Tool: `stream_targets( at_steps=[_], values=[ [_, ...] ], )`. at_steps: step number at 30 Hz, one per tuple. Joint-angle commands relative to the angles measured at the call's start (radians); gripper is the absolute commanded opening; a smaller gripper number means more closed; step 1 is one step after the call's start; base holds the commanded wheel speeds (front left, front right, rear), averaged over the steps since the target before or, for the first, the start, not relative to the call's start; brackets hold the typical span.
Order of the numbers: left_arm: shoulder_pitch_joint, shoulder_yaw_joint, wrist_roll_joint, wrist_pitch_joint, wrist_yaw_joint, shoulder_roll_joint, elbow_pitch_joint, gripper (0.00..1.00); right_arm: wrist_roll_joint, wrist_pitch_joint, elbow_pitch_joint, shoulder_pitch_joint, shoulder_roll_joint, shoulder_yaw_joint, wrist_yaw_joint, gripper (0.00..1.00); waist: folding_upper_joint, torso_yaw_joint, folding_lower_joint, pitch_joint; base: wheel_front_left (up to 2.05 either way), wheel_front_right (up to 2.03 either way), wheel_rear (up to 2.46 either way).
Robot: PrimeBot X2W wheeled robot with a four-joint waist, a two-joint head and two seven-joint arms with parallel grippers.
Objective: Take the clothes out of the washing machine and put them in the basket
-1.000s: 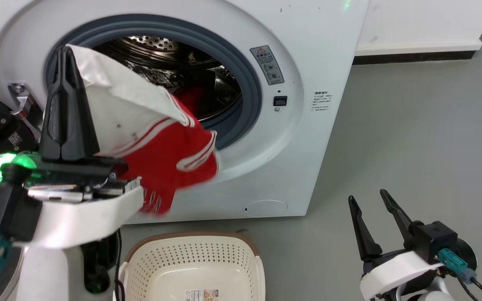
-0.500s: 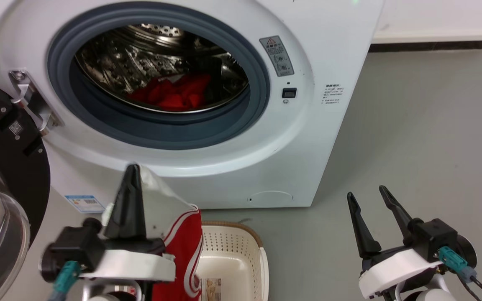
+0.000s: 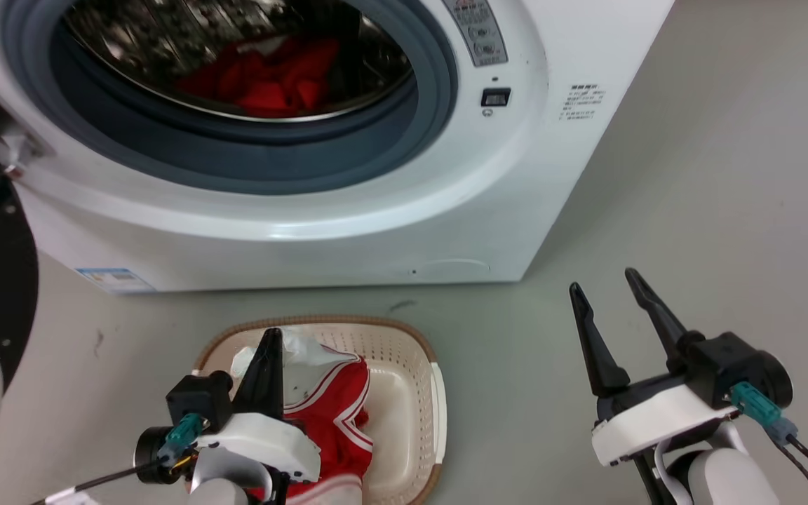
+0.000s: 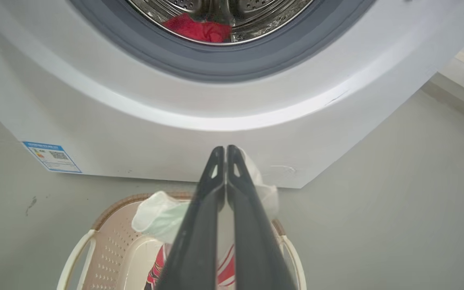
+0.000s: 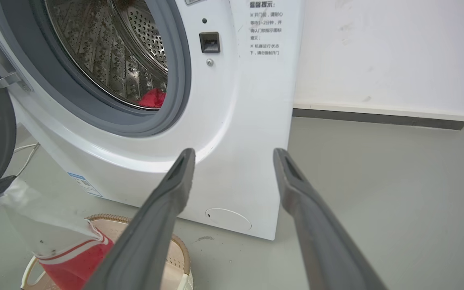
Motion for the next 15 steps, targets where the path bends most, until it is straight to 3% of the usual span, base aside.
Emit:
stream_targets(
  at_steps=[1, 8, 15],
  values=[
    [-0.033, 0.002, -0.003, -0.010, -0.007, -0.001, 0.040, 0.00, 0.006, -0.007, -0.002, -0.023, 0.000, 0.002, -0.001, 1.00, 0.0000, -0.016, -0.0001, 0.054, 0.00, 0.00, 0.00],
    [-0.166, 0.016, -0.004, -0.023, -0.016, -0.004, 0.303, 0.00, -0.003, -0.021, 0.002, -0.077, 0.000, 0.002, -0.001, 1.00, 0.0000, -0.033, -0.0001, 0.167, 0.00, 0.00, 0.00],
    [-0.303, 0.043, 0.009, -0.022, -0.014, -0.005, 0.481, 0.00, -0.009, -0.028, -0.004, -0.122, 0.000, 0.012, -0.001, 1.00, 0.0000, -0.042, -0.0001, 0.271, 0.00, 0.00, 0.00]
  ],
)
